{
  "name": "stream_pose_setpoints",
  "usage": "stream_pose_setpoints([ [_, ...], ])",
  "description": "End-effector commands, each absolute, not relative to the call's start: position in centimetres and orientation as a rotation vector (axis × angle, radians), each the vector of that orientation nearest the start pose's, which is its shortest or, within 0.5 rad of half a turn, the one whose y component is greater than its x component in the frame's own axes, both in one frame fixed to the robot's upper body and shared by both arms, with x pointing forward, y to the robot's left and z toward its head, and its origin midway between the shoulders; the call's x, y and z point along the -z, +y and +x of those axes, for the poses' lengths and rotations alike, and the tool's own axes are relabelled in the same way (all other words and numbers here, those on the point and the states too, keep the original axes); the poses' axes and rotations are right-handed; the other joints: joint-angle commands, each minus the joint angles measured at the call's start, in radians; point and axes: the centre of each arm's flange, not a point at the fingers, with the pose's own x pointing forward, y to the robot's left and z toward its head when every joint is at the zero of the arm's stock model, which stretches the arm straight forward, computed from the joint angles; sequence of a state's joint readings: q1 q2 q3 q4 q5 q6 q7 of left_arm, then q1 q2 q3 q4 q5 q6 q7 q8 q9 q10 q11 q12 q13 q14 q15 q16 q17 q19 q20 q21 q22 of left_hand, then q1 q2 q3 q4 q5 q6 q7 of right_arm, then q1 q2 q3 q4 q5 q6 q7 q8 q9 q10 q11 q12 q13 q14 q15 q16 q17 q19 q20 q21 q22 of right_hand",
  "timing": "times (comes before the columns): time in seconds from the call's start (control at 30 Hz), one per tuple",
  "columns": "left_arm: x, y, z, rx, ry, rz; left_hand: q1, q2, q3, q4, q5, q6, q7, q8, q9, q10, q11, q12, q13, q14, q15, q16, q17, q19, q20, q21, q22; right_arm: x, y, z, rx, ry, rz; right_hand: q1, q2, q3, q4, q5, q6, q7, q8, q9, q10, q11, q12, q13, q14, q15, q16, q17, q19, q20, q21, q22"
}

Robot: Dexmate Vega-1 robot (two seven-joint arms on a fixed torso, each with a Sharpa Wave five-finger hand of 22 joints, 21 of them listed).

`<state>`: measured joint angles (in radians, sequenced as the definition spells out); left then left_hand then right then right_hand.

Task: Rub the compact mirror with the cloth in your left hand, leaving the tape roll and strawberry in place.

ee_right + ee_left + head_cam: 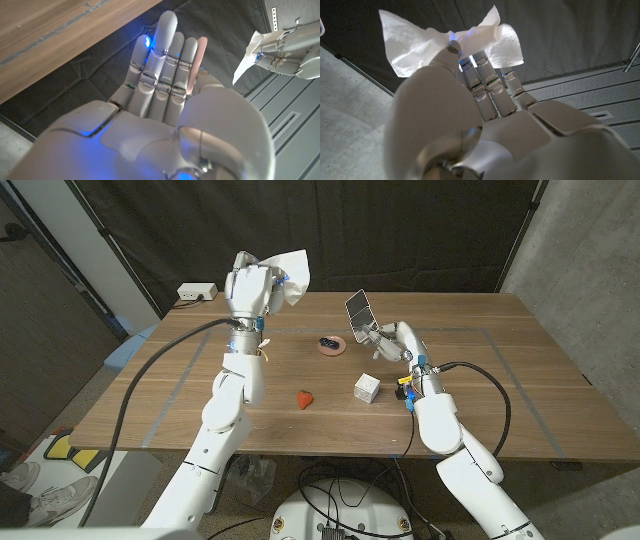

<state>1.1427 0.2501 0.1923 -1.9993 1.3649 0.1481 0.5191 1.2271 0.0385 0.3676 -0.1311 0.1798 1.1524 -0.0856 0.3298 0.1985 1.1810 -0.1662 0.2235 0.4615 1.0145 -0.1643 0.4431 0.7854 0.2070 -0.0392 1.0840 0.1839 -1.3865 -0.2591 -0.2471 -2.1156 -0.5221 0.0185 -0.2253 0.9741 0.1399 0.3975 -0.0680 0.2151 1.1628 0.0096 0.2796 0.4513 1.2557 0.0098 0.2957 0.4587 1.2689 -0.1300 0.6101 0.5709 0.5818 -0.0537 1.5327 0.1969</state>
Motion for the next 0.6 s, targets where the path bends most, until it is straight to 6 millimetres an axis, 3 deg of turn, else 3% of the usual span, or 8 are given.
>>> stream_pose_setpoints([
  [0.03,-5.7,22.3,46.9,-0.807,-0.881,1.426,0.002,0.002,0.007,0.002,0.0,-0.001,0.001,-0.002,0.001,0.037,-0.032,-0.004,0.004,0.009,-0.068,-0.008,0.005,0.004,-0.024,-0.001,0.002,4.2,-17.0,44.8,-0.022,-0.709,-0.653,0.029,0.018,0.016,-0.014,0.005,0.011,0.002,-0.004,0.0,0.066,0.029,-0.001,0.001,-0.051,-0.067,-0.003,0.0,0.016,-0.164,0.011,0.009],
  [0.6,-5.0,23.5,48.7,-0.59,-0.686,1.559,0.0,0.006,0.014,0.003,0.002,-0.011,0.004,-0.011,0.003,0.029,-0.032,-0.012,0.006,0.004,-0.067,-0.021,0.006,-0.001,-0.017,-0.003,0.002,4.4,-17.5,42.9,-0.268,-0.538,-0.729,0.025,0.014,0.036,-0.018,-0.002,0.013,0.012,-0.015,-0.001,0.068,0.039,-0.01,-0.006,-0.047,-0.067,-0.013,-0.008,0.023,-0.163,0.006,0.022],
])
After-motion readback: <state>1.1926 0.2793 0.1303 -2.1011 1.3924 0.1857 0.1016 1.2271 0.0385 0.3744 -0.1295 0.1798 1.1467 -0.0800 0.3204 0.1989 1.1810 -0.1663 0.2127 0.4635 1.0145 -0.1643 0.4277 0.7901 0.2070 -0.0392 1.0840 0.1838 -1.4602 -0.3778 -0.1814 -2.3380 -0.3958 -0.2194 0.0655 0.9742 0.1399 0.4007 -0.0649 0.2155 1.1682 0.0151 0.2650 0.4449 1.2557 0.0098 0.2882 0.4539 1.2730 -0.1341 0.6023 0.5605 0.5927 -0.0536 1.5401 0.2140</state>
